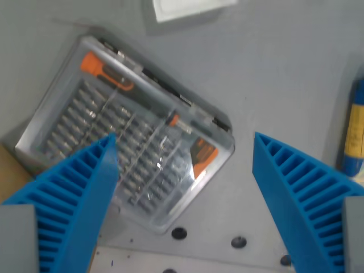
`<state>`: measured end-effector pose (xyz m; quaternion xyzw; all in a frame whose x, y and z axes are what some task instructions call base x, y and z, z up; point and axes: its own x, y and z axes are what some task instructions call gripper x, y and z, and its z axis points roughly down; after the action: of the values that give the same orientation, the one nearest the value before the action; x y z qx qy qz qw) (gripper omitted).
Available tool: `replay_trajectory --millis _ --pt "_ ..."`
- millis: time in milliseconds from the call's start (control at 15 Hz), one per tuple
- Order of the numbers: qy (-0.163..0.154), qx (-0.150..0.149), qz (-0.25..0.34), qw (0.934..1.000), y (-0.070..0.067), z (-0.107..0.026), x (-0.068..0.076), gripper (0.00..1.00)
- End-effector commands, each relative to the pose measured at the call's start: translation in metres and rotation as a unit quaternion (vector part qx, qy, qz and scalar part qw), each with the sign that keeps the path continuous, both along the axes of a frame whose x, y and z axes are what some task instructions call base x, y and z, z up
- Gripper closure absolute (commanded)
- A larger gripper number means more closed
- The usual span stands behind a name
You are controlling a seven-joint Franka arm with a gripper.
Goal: Move above the white socket
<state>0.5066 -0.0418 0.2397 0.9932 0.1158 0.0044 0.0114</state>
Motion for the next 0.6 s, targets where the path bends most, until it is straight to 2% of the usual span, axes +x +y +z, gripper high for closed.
replay_trajectory --millis 67,600 --pt "0.000 0.012 0.055 0.9984 0.002 -0.005 0.015 0.00" --pt "0.000 0.008 0.079 0.9969 0.006 -0.030 0.050 0.00"
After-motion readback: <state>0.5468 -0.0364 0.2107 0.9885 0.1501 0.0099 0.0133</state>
